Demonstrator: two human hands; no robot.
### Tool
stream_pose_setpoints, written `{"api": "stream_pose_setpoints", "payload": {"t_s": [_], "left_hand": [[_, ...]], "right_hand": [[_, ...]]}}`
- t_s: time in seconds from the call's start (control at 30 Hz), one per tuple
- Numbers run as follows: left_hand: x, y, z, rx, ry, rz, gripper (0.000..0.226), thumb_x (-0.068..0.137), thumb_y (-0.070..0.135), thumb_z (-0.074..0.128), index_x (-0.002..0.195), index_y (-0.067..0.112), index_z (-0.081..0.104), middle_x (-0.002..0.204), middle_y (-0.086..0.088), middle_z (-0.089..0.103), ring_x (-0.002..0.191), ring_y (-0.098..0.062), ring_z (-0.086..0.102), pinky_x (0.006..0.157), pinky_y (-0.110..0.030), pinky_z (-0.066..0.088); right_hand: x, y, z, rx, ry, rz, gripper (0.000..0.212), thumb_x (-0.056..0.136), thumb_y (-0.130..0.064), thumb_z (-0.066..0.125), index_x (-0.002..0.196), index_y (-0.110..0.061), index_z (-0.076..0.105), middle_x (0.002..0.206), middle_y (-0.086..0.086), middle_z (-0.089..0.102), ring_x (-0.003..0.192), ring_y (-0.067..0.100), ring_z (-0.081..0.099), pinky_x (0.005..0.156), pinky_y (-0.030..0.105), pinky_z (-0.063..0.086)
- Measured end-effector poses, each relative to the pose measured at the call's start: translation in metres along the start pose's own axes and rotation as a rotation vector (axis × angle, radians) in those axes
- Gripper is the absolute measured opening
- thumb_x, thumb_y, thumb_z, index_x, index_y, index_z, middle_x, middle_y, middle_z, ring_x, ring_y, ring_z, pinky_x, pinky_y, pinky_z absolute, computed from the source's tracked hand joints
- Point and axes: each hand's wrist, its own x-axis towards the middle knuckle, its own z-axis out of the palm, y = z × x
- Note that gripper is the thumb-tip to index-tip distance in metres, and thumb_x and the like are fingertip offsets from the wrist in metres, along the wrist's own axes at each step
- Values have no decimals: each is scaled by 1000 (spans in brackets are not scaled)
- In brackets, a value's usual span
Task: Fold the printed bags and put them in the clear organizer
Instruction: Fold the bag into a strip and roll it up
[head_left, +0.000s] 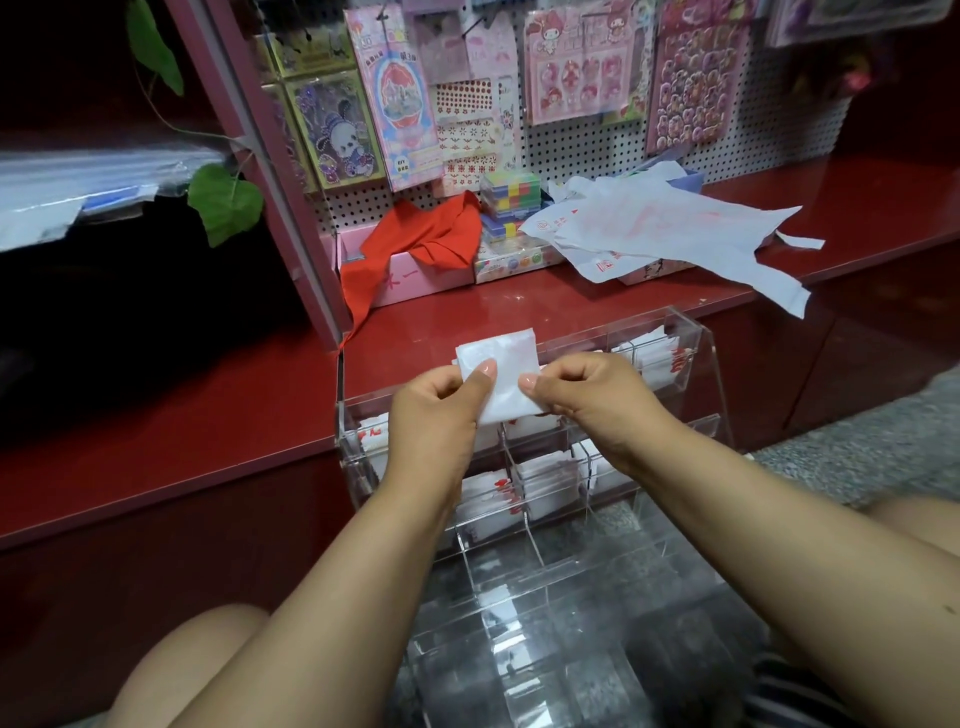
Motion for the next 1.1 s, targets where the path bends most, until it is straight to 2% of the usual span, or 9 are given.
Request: {"api": "stream_pose_setpoints", "payload": {"t_s": [0.07, 0.17, 0.23, 0.33, 0.47, 0.57, 0.7, 0.8, 1.1], "left_hand": [[2, -4, 3, 31, 20, 33, 36, 84, 29, 73, 63, 3, 60, 64, -11, 51, 62, -18, 42, 62, -33, 38], [2, -8, 9, 87, -4, 110, 38, 90, 18, 68, 64, -5, 53, 60, -6, 38, 57, -14, 31, 53, -27, 27], [3, -12, 14, 122, -33, 125, 33, 91, 16, 67, 71, -9, 58, 62, -7, 44, 58, -13, 35, 53, -25, 30], [5, -16, 22, 148, -79, 81, 11, 89, 16, 69, 87, 5, 67, 70, -3, 62, 60, -13, 50, 60, -27, 43], [21, -22, 35, 211, -96, -14, 39, 87, 28, 72, 117, 21, 49, 88, -1, 72, 78, -17, 68, 72, -38, 55], [32, -31, 48, 383, -149, 58, 7, 88, 23, 71, 90, 17, 70, 72, 1, 68, 64, -14, 60, 67, -35, 53], [39, -45, 68, 634, -168, 148, 11, 86, 28, 72, 77, 21, 72, 73, 4, 68, 71, -17, 63, 67, -31, 48], [44, -55, 82, 768, -165, 170, 11, 84, 34, 71, 77, 26, 72, 81, 4, 70, 79, -20, 65, 70, -32, 50], [47, -87, 99, 875, -262, 96, 17, 89, 35, 67, 80, 21, 73, 73, 0, 71, 74, -24, 64, 66, -33, 52]], "right_hand": [[1, 1, -2, -7, -1, 14, 22, 84, -8, 70, 64, -5, 59, 50, -9, 54, 45, -2, 48, 52, 9, 41], [4, -2, -4, 99, 8, 76, 13, 87, -12, 67, 81, -10, 55, 46, -13, 55, 41, -4, 48, 47, 11, 41], [8, -5, -9, 139, -11, 137, 12, 91, -22, 62, 89, -11, 57, 48, -13, 58, 44, -3, 52, 46, 11, 41], [17, -3, -24, 62, -3, 112, 13, 90, -20, 63, 80, -14, 66, 65, -7, 66, 62, 6, 60, 62, 19, 49], [25, 6, -49, -199, 56, 14, 14, 86, -13, 69, 73, -17, 68, 63, -10, 65, 56, -2, 55, 59, 14, 42], [29, 12, -66, -533, 76, -55, 9, 84, -17, 72, 76, -17, 70, 64, -11, 61, 54, -1, 53, 55, 15, 40], [32, 24, -85, -899, 51, -137, 8, 79, -21, 75, 74, -16, 72, 70, -7, 54, 63, 3, 49, 60, 26, 35], [34, 31, -97, -959, 73, -109, 12, 76, -21, 77, 69, -16, 69, 64, -3, 57, 61, 10, 50, 59, 27, 36], [45, 61, -113, -985, 39, 73, 16, 75, -21, 78, 64, -25, 68, 60, -10, 61, 61, 8, 55, 56, 20, 36]]}}
